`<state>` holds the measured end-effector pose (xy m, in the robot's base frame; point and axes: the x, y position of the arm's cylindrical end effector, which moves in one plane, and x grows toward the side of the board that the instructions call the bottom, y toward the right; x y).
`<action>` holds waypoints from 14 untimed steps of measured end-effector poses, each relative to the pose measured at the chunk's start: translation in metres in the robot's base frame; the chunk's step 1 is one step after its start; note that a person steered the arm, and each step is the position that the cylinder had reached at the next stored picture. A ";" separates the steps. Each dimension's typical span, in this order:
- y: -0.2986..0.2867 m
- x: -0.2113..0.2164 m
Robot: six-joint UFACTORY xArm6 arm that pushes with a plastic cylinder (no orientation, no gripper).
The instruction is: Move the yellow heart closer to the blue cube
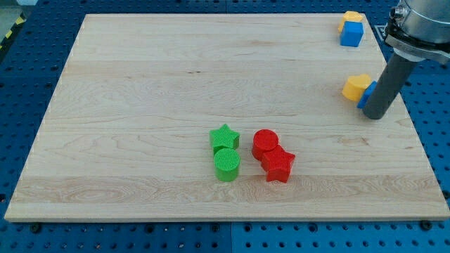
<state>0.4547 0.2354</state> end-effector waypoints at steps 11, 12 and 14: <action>-0.089 -0.070; -0.107 -0.070; -0.120 -0.119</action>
<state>0.3357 0.1155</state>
